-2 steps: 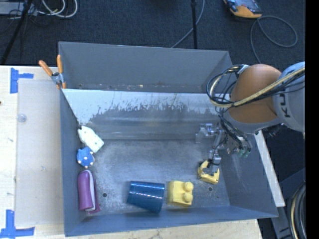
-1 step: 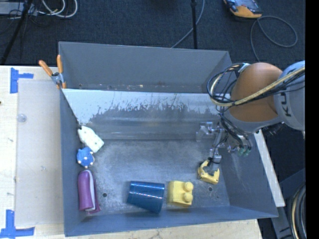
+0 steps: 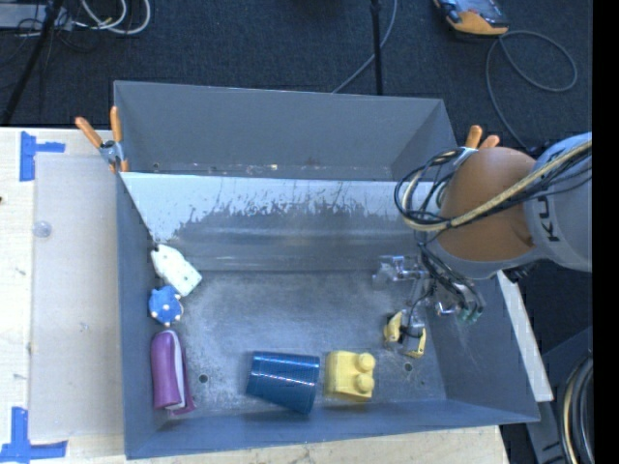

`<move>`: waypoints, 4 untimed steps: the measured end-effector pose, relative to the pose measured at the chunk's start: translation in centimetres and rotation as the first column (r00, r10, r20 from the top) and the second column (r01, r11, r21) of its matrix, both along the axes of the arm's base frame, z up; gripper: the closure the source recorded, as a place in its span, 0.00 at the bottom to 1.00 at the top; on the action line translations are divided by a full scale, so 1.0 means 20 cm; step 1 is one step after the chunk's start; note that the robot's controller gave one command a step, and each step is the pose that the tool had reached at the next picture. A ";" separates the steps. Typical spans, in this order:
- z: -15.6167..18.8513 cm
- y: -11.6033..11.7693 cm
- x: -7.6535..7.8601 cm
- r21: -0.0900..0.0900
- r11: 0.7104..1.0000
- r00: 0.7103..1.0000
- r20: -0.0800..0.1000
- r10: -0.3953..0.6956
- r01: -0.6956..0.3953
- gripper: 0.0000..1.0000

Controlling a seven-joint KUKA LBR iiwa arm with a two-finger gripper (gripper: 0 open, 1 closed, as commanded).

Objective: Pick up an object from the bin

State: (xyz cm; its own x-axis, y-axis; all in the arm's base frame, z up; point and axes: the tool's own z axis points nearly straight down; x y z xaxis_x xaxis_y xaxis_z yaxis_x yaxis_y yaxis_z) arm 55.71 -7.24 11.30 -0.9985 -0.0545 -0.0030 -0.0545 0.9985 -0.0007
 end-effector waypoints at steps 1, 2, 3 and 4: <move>-0.12 0.14 -0.04 0.001 1.000 1.000 -0.010 -0.020 0.020 0.00; -0.17 0.18 -0.13 0.005 0.996 0.996 -0.006 -0.093 0.093 0.00; -0.19 0.21 -0.28 0.002 0.990 0.990 -0.010 0.142 -0.142 0.00; -0.20 0.41 -0.28 0.003 0.976 0.976 -0.009 0.217 -0.217 0.00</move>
Offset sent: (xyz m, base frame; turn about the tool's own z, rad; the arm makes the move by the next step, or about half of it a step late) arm -0.0649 0.0083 -0.0423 -0.1246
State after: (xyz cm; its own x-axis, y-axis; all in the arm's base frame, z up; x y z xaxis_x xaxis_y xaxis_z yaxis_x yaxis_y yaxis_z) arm 50.13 0.95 7.25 -0.9628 -0.2701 0.0057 -0.2701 0.9628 0.0027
